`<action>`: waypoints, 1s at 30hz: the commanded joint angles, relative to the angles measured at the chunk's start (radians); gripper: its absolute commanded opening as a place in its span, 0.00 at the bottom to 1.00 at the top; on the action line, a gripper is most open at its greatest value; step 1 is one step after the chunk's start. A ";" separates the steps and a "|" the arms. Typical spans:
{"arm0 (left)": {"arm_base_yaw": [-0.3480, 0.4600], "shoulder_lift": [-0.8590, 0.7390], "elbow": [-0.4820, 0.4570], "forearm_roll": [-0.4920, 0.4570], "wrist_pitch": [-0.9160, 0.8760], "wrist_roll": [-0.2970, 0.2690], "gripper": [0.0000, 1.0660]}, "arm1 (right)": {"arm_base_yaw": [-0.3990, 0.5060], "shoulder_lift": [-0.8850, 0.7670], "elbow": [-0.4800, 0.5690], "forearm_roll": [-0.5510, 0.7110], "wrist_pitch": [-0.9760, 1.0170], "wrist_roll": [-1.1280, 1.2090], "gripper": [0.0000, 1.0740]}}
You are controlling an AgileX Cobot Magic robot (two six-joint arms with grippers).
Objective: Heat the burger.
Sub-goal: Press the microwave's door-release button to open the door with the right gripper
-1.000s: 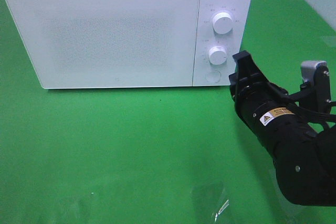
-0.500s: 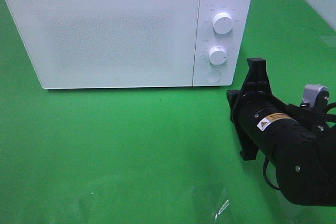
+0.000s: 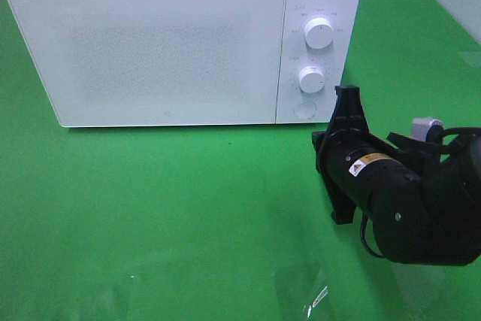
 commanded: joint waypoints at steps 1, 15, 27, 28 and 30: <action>0.004 -0.015 0.003 -0.004 -0.014 0.003 0.92 | -0.066 0.004 -0.046 -0.077 0.056 -0.005 0.00; 0.004 -0.015 0.003 -0.004 -0.014 0.003 0.92 | -0.156 0.092 -0.169 -0.157 0.110 -0.020 0.00; 0.004 -0.015 0.003 -0.003 -0.014 0.003 0.92 | -0.192 0.178 -0.275 -0.166 0.155 -0.016 0.00; 0.004 -0.015 0.003 -0.003 -0.014 0.003 0.92 | -0.200 0.178 -0.281 -0.159 0.157 -0.017 0.00; 0.004 -0.015 0.003 -0.003 -0.014 0.003 0.92 | -0.203 0.178 -0.285 -0.158 0.157 -0.017 0.00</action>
